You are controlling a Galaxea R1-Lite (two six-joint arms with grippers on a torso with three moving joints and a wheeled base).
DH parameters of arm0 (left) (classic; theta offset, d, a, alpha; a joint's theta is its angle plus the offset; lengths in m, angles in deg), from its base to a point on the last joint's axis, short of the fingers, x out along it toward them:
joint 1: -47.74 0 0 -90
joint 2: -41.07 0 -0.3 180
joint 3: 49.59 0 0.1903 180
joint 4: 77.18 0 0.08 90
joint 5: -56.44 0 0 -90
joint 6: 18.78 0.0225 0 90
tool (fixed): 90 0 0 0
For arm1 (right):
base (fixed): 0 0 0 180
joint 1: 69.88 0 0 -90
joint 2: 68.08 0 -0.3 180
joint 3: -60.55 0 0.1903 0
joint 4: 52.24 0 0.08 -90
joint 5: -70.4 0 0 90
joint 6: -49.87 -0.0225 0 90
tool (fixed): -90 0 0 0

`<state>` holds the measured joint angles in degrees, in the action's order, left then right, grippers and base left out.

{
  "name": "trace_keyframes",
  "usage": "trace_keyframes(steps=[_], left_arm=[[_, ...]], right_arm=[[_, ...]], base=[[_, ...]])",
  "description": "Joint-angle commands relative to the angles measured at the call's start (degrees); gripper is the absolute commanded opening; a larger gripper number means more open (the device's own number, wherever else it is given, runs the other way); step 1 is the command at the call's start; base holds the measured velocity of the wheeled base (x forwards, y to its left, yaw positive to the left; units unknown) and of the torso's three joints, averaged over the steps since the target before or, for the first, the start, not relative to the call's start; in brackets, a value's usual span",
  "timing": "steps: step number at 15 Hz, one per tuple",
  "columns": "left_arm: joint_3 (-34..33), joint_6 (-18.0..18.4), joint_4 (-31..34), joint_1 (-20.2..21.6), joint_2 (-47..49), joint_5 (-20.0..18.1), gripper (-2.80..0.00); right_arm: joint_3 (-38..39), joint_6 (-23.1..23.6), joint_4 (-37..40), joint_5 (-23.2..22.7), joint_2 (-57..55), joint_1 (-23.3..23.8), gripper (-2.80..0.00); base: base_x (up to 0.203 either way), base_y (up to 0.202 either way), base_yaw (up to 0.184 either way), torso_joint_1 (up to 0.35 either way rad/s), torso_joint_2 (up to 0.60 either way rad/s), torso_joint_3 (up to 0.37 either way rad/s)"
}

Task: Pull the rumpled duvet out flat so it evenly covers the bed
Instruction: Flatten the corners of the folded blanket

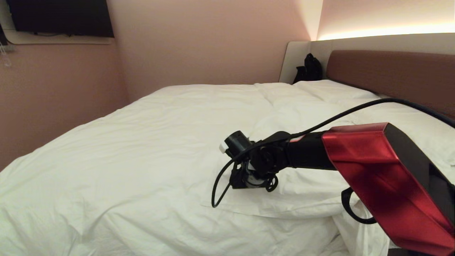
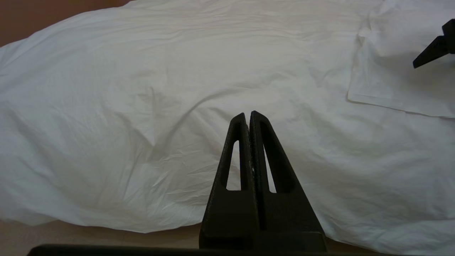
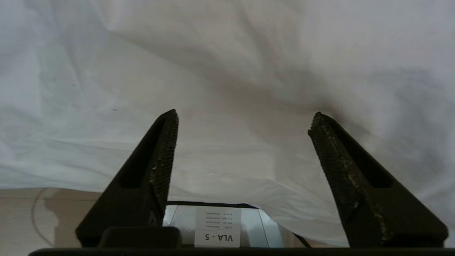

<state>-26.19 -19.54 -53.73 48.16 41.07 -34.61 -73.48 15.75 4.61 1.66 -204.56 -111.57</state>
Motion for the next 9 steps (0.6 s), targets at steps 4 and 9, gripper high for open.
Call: trace_keyframes(steps=[4,9], left_arm=[[0.0,0.0,0.0,0.0,0.0,0.0,-2.80],[0.1,0.0,0.0,0.0,0.0,0.0,-2.80]], right_arm=[[0.0,-0.2,-0.7,0.1,-3.9,1.4,0.00],[0.0,-0.1,-2.2,0.2,-6.6,2.7,0.00]], base=[[0.000,0.000,0.000,0.000,0.00,0.000],[0.000,0.000,0.000,0.000,0.00,0.000]])
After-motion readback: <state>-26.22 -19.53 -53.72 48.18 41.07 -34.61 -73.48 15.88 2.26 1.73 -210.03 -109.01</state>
